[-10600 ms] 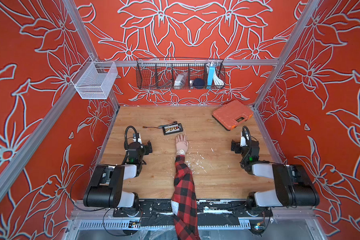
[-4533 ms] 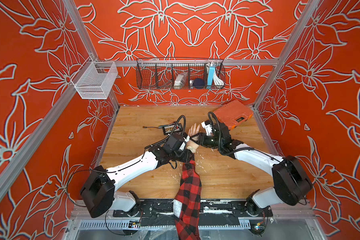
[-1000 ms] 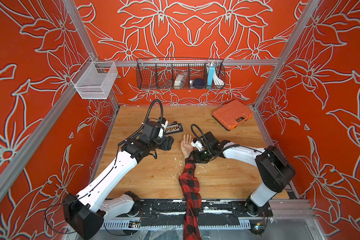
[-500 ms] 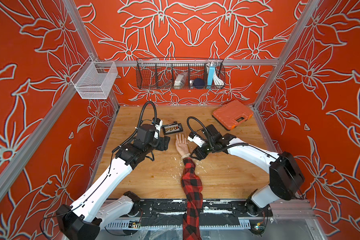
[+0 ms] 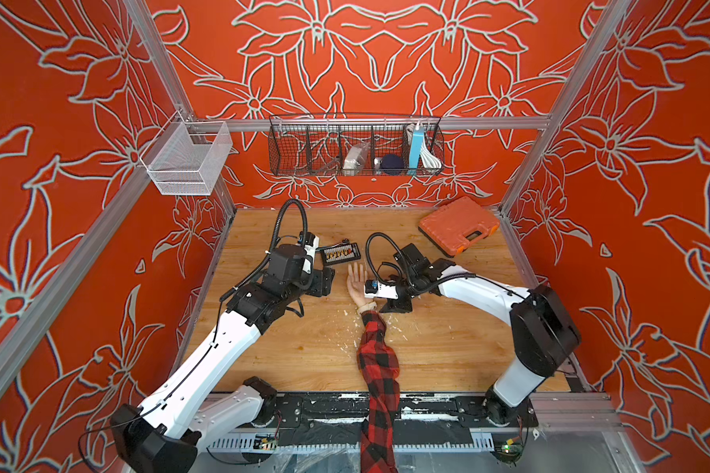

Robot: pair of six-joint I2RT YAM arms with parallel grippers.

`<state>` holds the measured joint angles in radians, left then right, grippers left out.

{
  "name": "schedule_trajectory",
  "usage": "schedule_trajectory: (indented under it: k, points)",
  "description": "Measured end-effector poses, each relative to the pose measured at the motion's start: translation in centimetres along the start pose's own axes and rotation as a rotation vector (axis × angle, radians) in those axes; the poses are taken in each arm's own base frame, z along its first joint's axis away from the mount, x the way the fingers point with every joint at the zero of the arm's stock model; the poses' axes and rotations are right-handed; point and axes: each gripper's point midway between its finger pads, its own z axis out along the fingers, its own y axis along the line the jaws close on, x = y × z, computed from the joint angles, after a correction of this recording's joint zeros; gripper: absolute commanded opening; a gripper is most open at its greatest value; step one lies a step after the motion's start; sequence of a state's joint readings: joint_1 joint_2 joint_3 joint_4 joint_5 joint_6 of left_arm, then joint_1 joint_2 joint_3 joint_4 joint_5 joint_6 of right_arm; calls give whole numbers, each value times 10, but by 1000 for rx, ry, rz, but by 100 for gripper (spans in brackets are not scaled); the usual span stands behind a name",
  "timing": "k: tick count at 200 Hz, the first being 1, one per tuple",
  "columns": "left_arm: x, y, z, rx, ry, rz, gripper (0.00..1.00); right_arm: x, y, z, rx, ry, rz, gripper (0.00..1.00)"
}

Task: Take off the watch
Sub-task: Untie the watch from the hand.

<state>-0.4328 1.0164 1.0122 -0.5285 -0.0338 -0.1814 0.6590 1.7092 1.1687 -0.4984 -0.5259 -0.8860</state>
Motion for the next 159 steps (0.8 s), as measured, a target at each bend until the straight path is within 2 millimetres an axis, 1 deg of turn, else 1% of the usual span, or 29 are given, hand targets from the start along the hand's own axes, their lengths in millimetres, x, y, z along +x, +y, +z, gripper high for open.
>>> schedule_trajectory:
  k: [17, 42, 72, 111, 131, 159]
  points:
    - [0, -1, 0, 6, 1, -2, 76, -1, -4, 6, -11, -5, -68, 47]
    - [0, -1, 0, 8, 2, -2, 76, 1, -8, 15, -29, 5, -118, 46]
    - [0, -1, 0, 9, 3, -3, 76, 6, -9, 23, -53, 16, -137, 39]
    - [0, -1, 0, 11, 3, -4, 76, 8, -8, 27, -65, 16, -143, 36]
    - [0, 0, 0, 10, 4, -10, 76, 7, -8, 27, -66, 14, -145, 30]
    - [0, 1, 0, 12, 3, -21, 76, 6, -8, 28, -71, 8, -148, 29]
